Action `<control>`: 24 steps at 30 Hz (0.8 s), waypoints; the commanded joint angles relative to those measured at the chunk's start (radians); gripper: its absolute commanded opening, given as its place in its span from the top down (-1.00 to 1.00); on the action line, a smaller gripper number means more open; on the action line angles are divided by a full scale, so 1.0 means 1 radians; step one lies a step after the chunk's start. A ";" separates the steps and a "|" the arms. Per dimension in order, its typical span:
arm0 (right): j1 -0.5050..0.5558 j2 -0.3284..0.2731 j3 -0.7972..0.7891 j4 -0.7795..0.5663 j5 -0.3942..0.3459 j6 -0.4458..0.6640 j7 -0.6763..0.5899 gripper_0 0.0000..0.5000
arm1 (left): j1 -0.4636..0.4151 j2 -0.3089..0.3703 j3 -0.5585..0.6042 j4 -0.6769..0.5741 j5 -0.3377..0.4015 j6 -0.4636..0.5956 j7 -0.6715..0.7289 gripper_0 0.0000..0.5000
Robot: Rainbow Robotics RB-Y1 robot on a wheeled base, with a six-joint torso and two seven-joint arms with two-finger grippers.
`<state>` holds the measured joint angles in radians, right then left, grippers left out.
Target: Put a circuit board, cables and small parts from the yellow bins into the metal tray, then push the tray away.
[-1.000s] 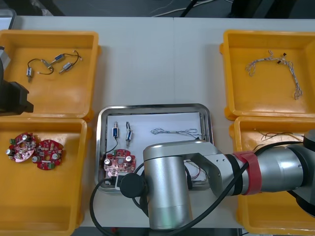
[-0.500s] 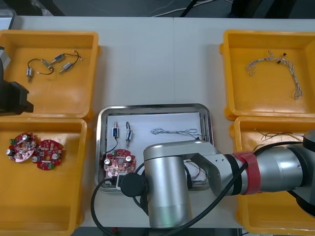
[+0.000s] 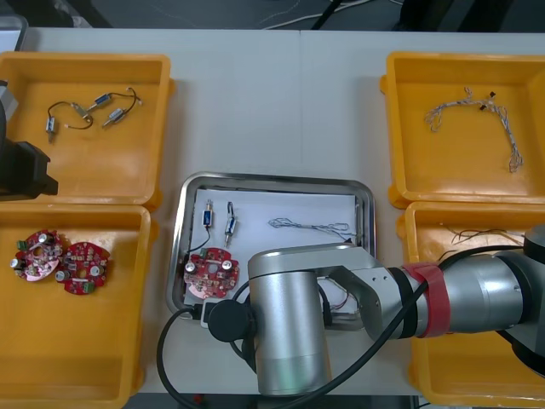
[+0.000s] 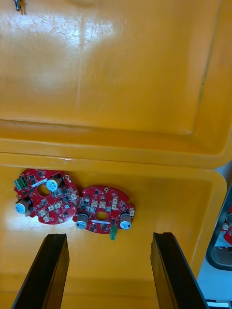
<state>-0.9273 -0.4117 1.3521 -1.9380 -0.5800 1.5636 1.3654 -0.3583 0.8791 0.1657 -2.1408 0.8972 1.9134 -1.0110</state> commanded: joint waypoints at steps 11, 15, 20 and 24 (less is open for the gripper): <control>-0.053 -0.053 0.018 -0.045 0.061 -0.034 0.021 1.00 | 0.015 0.041 0.029 -0.030 0.008 0.006 -0.017 -1.00; -0.079 -0.078 0.018 -0.050 0.063 -0.048 0.021 1.00 | 0.015 0.041 0.029 -0.030 0.008 0.006 -0.017 -1.00; -0.105 -0.105 0.018 -0.050 0.065 -0.063 0.029 1.00 | 0.015 0.041 0.029 -0.030 0.008 0.006 -0.017 -1.00; -0.125 -0.130 0.018 -0.050 0.069 -0.076 0.038 1.00 | 0.015 0.041 0.029 -0.030 0.008 0.006 -0.017 -1.00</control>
<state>-1.0005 -0.5051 1.3564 -1.9513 -0.5232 1.5032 1.3663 -0.3583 0.8791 0.1657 -2.1408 0.8972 1.9134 -1.0110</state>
